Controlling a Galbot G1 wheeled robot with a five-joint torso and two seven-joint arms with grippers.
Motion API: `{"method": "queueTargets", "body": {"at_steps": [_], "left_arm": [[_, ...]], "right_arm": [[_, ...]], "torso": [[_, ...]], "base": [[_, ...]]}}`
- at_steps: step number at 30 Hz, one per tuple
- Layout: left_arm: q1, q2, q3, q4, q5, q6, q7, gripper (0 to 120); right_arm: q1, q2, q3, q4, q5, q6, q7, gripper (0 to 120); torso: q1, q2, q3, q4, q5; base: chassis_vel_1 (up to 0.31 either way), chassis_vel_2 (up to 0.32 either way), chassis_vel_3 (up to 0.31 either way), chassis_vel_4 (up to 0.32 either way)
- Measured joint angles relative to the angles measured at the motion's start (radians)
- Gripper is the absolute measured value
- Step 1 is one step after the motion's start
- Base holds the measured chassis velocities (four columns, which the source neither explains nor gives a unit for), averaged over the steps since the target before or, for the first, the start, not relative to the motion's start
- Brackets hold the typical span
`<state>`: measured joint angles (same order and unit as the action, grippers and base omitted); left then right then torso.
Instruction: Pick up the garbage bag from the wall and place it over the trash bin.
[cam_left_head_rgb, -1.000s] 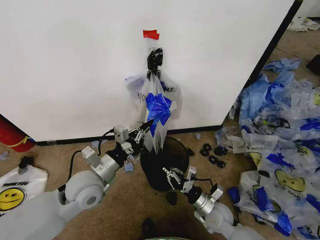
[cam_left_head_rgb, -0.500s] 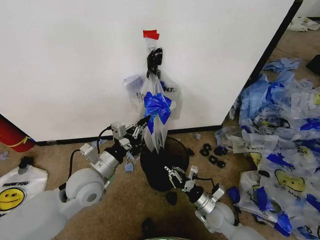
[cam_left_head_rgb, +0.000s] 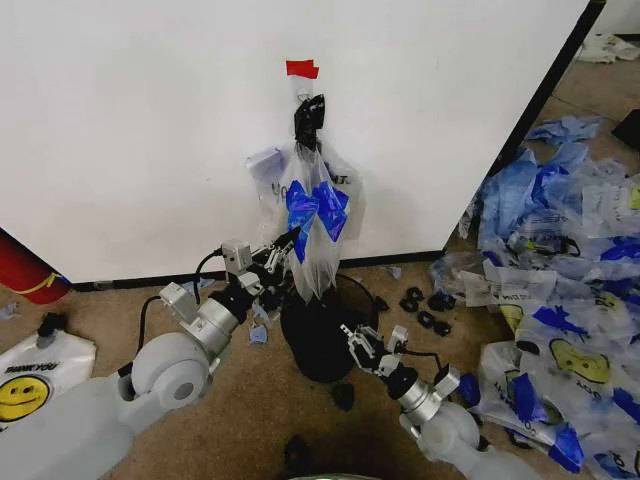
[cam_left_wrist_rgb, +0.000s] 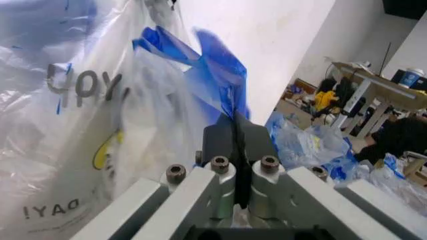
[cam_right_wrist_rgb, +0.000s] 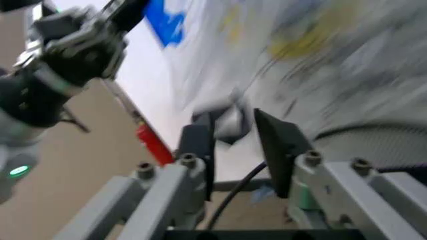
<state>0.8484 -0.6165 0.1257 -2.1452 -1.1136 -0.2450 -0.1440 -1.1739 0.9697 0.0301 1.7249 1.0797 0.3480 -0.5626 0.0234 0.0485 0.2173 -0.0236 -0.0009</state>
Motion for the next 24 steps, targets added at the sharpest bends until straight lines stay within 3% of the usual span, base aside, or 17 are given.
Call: {"method": "queueTargets", "body": {"at_steps": [8,13,19,24], "left_arm": [[-0.009,-0.006,0.009,0.000,-0.003,0.000,0.000,0],[-0.011,-0.005,0.009,0.005,-0.003,0.000,-0.001,0],[-0.010,0.003,0.002,0.014,-0.002,-0.001,-0.004,0],[-0.005,0.009,-0.003,0.012,0.001,-0.001,-0.010,0]], "right_arm": [[0.044,-0.076,0.116,0.015,-0.061,0.009,0.046,55],[0.145,-0.131,0.117,0.005,-0.044,0.009,0.050,72],[0.379,-0.180,-0.004,-0.070,0.001,-0.010,-0.007,97],[0.523,-0.157,-0.121,-0.122,0.018,-0.018,-0.014,100]], "torso": [[0.000,0.000,0.000,-0.0001,0.0001],[0.000,0.000,0.000,0.0001,0.0002],[0.000,0.000,0.000,0.0001,-0.0002],[0.000,0.000,0.000,0.0002,-0.0002]], "base": [[0.000,0.000,0.000,0.000],[0.000,0.000,0.000,0.000],[0.000,0.000,0.000,0.000],[0.000,0.000,0.000,0.000]]}}
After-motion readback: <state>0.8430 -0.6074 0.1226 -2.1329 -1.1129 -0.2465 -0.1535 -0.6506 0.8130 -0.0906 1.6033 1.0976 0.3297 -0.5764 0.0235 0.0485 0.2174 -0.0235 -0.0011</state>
